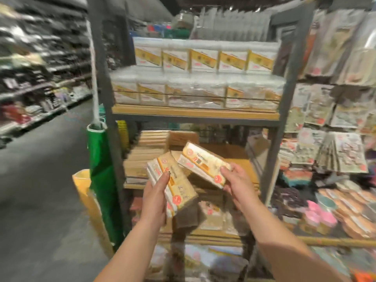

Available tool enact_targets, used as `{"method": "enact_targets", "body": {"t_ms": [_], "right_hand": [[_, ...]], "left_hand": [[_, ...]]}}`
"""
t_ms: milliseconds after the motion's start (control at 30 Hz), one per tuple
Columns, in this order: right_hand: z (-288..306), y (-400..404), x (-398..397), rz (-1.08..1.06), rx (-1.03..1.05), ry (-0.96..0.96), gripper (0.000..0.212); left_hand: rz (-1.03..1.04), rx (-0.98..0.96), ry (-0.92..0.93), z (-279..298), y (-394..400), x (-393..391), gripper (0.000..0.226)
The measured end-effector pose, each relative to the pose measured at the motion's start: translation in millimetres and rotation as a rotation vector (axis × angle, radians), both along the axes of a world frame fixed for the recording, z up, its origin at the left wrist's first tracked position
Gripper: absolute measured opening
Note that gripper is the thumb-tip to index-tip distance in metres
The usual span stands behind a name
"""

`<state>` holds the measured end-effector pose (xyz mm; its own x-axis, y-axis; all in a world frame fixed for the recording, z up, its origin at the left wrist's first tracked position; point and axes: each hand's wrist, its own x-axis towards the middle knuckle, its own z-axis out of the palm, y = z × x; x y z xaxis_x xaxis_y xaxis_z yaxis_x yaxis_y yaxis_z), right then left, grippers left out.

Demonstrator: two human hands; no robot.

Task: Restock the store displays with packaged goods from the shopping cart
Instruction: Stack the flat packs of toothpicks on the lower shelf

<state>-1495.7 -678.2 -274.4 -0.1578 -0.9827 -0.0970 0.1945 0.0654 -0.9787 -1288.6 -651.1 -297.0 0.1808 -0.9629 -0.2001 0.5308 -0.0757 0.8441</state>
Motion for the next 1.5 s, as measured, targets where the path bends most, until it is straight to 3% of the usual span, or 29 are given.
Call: {"method": "enact_targets", "body": {"t_ms": [300, 433, 533, 633, 767, 933, 1033, 1100, 1200, 1333, 1500], "right_hand": [[6, -127, 6, -0.061, 0.088, 0.440, 0.014], [-14, -172, 8, -0.041, 0.249, 0.491, 0.019], [-25, -207, 17, 0.026, 0.207, 0.565, 0.019], [-35, -245, 25, 0.099, 0.132, 0.652, 0.021], [-35, -261, 39, 0.103, 0.145, 0.564, 0.029], [-90, -320, 27, 0.121, 0.246, 0.431, 0.043], [-65, -294, 32, 0.140, 0.218, 0.430, 0.034], [-62, -289, 32, 0.139, 0.213, 0.418, 0.041], [-80, -311, 29, 0.120, 0.186, 0.459, 0.044], [-44, -269, 43, 0.103, 0.200, 0.428, 0.020], [-34, -263, 42, 0.153, 0.223, 0.470, 0.021]], "left_hand": [[0.000, 0.140, 0.008, -23, -61, -5, 0.043], [0.055, 0.217, -0.023, -32, -74, -11, 0.037], [0.084, 0.197, 0.005, -31, -76, -16, 0.035], [0.032, 0.044, 0.113, -22, -65, -22, 0.040], [0.010, -0.058, 0.127, -22, -59, -27, 0.050], [0.173, 0.058, 0.028, -21, -63, -35, 0.042], [0.209, 0.081, 0.057, -23, -63, -39, 0.060], [0.227, 0.070, 0.082, -24, -63, -40, 0.063], [0.235, 0.073, 0.113, -24, -65, -40, 0.061], [0.233, 0.084, 0.085, -26, -67, -39, 0.050], [0.230, 0.074, 0.104, -26, -69, -41, 0.034]]}}
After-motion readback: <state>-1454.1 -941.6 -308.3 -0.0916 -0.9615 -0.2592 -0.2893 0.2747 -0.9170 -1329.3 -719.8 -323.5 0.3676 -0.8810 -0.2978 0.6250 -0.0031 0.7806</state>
